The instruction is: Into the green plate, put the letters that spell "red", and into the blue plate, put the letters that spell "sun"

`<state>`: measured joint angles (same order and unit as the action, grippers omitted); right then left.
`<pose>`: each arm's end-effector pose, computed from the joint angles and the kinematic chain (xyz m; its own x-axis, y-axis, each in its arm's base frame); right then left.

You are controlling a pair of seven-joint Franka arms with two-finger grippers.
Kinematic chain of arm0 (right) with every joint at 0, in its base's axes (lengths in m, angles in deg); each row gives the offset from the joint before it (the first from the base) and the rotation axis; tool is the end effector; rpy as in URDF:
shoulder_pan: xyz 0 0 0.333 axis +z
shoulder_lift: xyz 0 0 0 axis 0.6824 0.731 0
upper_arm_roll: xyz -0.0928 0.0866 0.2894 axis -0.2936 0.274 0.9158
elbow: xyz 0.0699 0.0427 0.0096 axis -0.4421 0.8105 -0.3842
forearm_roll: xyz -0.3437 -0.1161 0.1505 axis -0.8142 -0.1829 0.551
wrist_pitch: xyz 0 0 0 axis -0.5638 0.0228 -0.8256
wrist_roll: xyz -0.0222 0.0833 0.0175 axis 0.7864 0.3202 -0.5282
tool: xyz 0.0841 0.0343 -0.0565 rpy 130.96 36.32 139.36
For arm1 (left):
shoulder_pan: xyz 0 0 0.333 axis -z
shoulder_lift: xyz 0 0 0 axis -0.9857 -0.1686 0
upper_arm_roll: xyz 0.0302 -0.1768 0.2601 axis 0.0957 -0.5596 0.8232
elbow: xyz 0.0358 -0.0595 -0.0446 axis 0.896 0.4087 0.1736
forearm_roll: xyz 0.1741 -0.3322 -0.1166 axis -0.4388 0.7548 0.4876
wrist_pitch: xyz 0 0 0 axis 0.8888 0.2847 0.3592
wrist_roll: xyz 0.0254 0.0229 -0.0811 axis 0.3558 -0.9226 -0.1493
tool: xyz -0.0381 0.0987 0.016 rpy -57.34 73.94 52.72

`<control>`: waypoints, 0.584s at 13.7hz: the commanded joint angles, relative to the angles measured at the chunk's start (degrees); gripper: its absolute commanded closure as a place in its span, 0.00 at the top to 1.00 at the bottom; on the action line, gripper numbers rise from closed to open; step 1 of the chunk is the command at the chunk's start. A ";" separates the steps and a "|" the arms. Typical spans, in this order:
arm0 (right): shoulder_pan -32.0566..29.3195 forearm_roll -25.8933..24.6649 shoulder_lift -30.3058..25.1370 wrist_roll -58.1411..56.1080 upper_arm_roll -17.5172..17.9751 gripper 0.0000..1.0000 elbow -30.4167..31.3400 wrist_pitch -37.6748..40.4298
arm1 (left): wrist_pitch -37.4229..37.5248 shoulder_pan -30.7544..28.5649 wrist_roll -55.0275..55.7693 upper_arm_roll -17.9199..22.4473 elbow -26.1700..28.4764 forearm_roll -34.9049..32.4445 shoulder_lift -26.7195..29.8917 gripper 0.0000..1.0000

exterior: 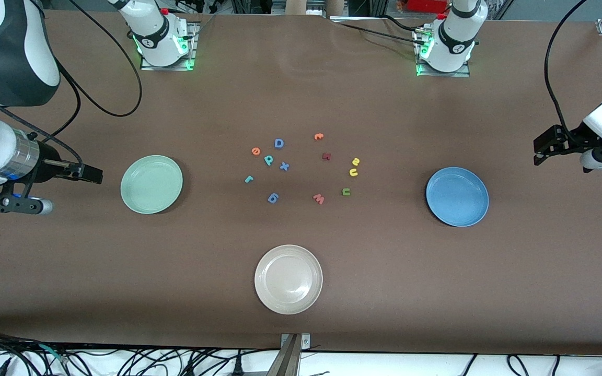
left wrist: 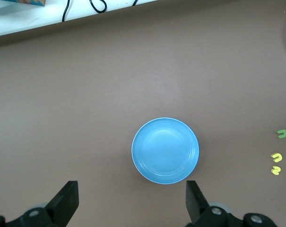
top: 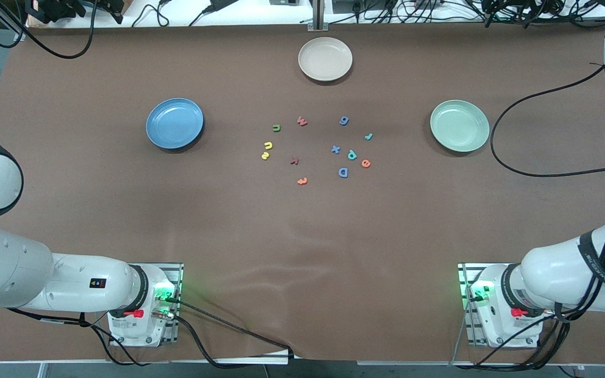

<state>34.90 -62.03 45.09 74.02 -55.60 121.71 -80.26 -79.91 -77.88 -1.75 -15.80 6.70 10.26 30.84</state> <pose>0.6499 0.0577 0.5215 0.9840 -0.1302 -0.1213 -0.1234 -0.9904 0.0623 0.5917 -0.0010 0.5809 0.9800 -0.1801 0.0844 -0.1753 -0.9826 -0.0614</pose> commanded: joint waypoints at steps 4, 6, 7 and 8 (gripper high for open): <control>-0.22 -0.26 -0.41 -0.72 0.35 1.00 0.32 -0.11 | -0.54 0.83 -0.59 0.19 0.25 1.68 -0.20 1.00; -0.22 -0.26 -0.41 -0.72 0.26 1.00 0.32 0.07 | -0.54 0.83 -0.59 0.19 0.25 1.68 -0.20 1.00; -0.22 -0.26 -0.41 -0.80 0.26 1.00 0.32 0.15 | -0.54 0.83 -0.59 0.19 0.25 1.68 -0.20 1.00; -0.22 -0.34 -0.41 -0.72 0.26 1.00 0.32 0.24 | -0.62 0.83 -0.59 0.19 0.25 1.68 -0.20 1.00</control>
<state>34.90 -62.03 45.10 74.01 -55.60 121.71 -80.26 -79.92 -77.18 -1.75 -15.90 6.70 10.26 30.35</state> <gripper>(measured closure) 0.000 0.000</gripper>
